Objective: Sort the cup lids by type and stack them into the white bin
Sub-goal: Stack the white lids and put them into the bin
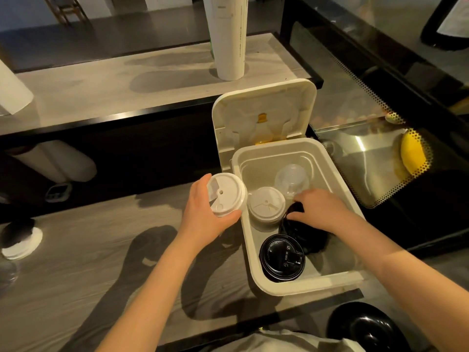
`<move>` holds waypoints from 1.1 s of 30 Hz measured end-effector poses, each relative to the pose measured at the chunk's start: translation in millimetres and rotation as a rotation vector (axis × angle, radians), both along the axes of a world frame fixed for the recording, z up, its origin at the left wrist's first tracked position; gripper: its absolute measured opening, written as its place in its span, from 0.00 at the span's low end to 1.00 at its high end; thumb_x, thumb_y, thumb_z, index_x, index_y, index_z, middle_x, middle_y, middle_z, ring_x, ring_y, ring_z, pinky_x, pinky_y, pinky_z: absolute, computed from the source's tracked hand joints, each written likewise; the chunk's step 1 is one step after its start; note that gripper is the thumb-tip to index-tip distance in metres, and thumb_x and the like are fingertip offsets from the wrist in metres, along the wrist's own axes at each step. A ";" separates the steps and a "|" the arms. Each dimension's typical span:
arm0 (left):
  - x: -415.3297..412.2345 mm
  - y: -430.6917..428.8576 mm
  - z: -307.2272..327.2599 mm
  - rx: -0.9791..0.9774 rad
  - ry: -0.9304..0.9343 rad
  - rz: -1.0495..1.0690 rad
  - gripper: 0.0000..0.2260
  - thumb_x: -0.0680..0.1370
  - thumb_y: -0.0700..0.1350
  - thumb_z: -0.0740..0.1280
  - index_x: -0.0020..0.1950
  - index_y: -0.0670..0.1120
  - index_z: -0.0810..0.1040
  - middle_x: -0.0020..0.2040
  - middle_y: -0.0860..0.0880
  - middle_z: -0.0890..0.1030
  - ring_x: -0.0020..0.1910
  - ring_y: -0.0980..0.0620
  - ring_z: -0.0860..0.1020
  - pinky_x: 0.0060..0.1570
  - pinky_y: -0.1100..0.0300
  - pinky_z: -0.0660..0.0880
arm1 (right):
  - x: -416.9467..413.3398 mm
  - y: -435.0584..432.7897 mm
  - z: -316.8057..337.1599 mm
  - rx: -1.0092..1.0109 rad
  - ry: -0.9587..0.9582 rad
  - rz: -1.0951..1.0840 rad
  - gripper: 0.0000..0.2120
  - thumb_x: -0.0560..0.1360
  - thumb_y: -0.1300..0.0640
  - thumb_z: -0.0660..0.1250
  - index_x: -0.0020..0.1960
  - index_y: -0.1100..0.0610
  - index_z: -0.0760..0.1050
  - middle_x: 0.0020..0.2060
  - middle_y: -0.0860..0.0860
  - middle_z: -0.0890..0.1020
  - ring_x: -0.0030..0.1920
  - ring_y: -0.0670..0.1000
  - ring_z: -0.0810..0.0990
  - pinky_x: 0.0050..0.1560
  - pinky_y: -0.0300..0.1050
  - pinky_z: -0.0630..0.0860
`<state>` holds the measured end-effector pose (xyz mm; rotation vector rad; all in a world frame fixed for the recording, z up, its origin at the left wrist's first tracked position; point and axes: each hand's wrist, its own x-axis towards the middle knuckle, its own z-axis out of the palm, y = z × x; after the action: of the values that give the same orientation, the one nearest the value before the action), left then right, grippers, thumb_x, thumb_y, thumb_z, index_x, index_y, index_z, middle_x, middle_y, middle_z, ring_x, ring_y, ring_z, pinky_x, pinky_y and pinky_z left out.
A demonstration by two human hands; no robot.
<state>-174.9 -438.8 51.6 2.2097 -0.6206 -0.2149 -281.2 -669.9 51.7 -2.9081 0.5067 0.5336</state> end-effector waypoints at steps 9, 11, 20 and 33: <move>11.6 -8.3 -6.3 0.014 -0.032 -0.020 0.37 0.62 0.61 0.73 0.65 0.48 0.67 0.61 0.48 0.71 0.59 0.51 0.71 0.54 0.54 0.73 | 7.7 10.4 8.3 -0.134 -0.165 0.095 0.25 0.76 0.41 0.61 0.68 0.53 0.68 0.58 0.51 0.76 0.60 0.53 0.72 0.51 0.48 0.73; 13.7 -8.7 -5.5 0.008 -0.041 -0.017 0.36 0.62 0.60 0.74 0.65 0.48 0.67 0.60 0.49 0.71 0.58 0.51 0.71 0.52 0.56 0.72 | 21.0 12.4 10.5 -0.060 -0.242 0.207 0.24 0.76 0.47 0.64 0.69 0.53 0.68 0.62 0.51 0.74 0.62 0.53 0.71 0.56 0.48 0.72; 18.9 -11.0 -4.1 0.025 -0.046 -0.031 0.35 0.63 0.59 0.75 0.64 0.45 0.67 0.60 0.46 0.71 0.57 0.50 0.72 0.50 0.57 0.71 | 68.6 22.4 6.7 -0.195 0.114 0.523 0.23 0.71 0.58 0.72 0.63 0.59 0.70 0.57 0.56 0.74 0.53 0.56 0.76 0.44 0.46 0.71; 22.9 -9.3 0.9 0.039 -0.051 -0.020 0.36 0.62 0.61 0.74 0.64 0.46 0.68 0.61 0.46 0.72 0.57 0.50 0.71 0.53 0.55 0.72 | 69.4 26.4 7.9 -0.164 0.167 0.464 0.31 0.68 0.51 0.75 0.65 0.58 0.67 0.59 0.55 0.72 0.54 0.56 0.77 0.45 0.46 0.73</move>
<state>-152.0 -448.1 52.5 2.2535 -0.6727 -0.1828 -211.8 -643.5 59.7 -3.1607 -0.1270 0.8327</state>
